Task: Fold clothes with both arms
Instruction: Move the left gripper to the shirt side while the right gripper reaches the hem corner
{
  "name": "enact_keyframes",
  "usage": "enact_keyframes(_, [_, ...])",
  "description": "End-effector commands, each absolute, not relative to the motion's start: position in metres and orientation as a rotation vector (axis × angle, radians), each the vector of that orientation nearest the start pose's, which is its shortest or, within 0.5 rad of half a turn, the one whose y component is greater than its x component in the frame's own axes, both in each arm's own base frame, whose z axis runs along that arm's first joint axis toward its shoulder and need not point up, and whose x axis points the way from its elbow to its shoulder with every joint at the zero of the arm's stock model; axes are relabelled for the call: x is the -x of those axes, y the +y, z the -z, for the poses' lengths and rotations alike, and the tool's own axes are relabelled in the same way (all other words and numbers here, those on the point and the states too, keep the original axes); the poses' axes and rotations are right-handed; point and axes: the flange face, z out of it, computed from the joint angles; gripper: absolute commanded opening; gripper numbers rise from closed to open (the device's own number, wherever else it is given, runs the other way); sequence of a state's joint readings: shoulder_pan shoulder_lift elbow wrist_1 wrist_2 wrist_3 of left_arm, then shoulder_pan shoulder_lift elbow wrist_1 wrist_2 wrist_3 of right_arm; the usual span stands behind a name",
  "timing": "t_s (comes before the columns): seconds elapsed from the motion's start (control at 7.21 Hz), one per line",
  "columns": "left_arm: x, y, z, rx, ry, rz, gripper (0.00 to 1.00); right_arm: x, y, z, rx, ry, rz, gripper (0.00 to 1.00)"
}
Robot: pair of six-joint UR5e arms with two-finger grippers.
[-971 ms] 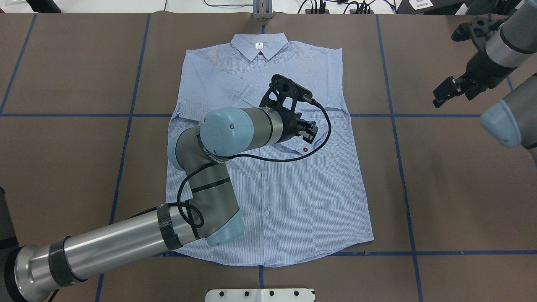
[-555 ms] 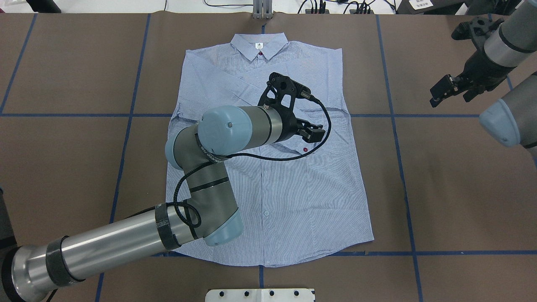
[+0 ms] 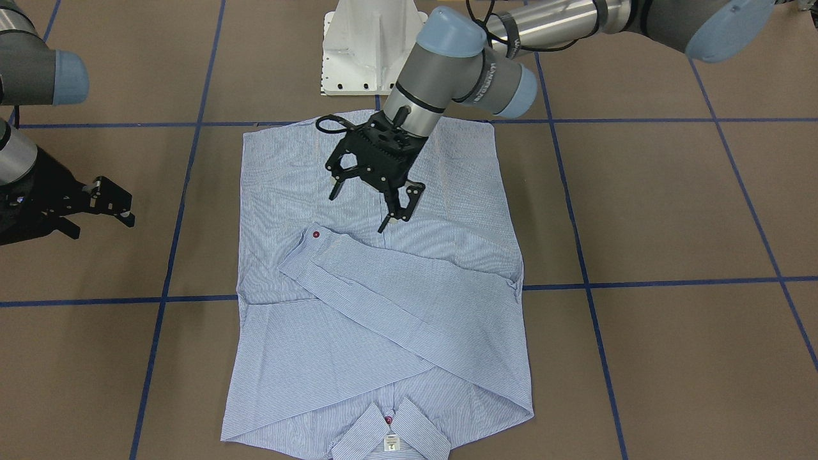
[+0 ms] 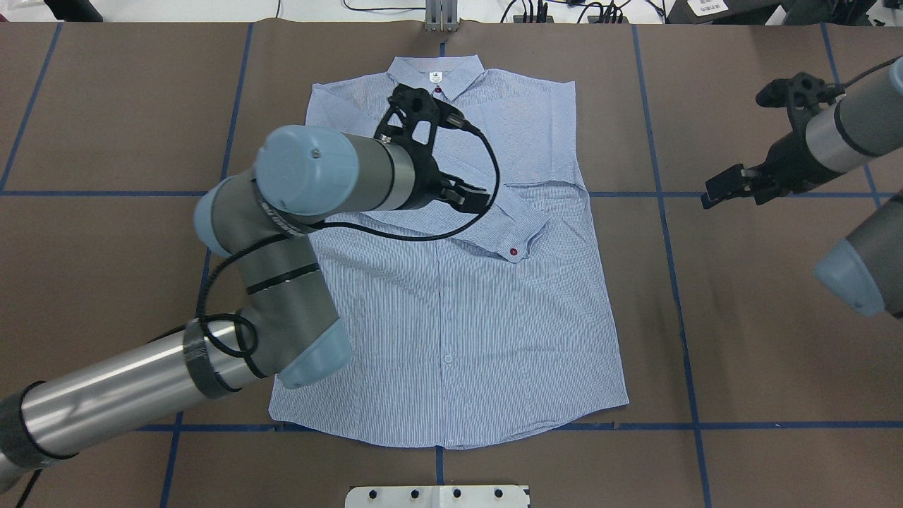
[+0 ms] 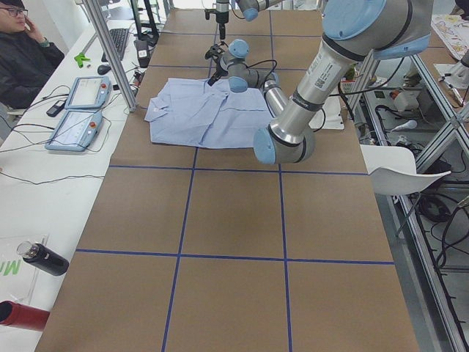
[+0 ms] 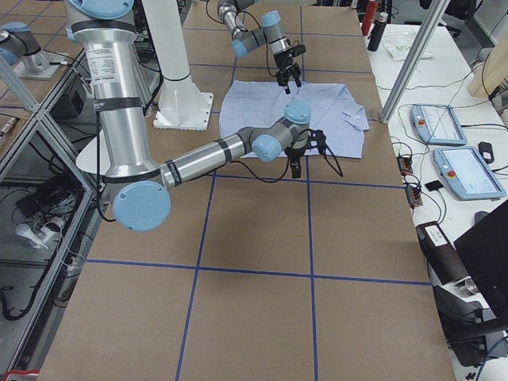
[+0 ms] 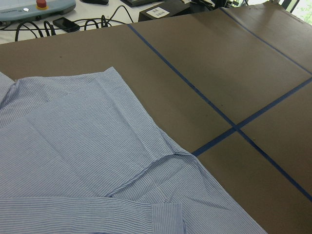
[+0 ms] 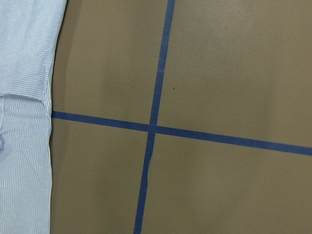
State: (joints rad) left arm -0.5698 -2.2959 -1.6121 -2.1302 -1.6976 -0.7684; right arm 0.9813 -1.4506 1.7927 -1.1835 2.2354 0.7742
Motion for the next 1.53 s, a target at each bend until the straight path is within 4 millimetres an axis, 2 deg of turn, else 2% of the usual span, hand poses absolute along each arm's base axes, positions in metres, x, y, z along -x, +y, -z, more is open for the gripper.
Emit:
enact_keyframes(0.0, [-0.441,-0.458,-0.176,-0.736,1.078,-0.278,1.00,0.290,-0.450,-0.441,-0.120,-0.988,0.023,1.00])
enact_keyframes(0.14, [-0.428,-0.451,-0.181,-0.733,1.075,-0.275,1.00,0.308,-0.430,-0.429,-0.095,-0.995,-0.007,1.00])
enact_keyframes(0.28, [-0.413,-0.442,-0.187,-0.679,1.054,-0.275,1.00,0.336,-0.405,-0.415,-0.092,-0.994,-0.028,1.00])
enact_keyframes(0.42, [-0.396,-0.429,-0.198,-0.635,1.015,-0.276,1.00,0.364,-0.376,-0.409,-0.081,-0.980,-0.040,1.00])
enact_keyframes(0.55, [-0.391,-0.427,-0.205,-0.616,0.994,-0.272,1.00,0.393,-0.348,-0.407,-0.069,-0.968,-0.041,1.00])
enact_keyframes(0.69, [-0.391,-0.427,-0.206,-0.606,0.984,-0.270,1.00,0.410,-0.327,-0.401,-0.048,-0.957,-0.043,1.00])
enact_keyframes(0.97, [-0.387,-0.423,-0.203,-0.606,0.995,-0.268,1.00,0.415,-0.301,-0.376,0.018,-0.858,-0.017,1.00])
enact_keyframes(1.39, [-0.382,-0.419,-0.201,-0.610,1.003,-0.268,1.00,0.433,-0.284,-0.381,0.053,-0.851,0.023,0.97])
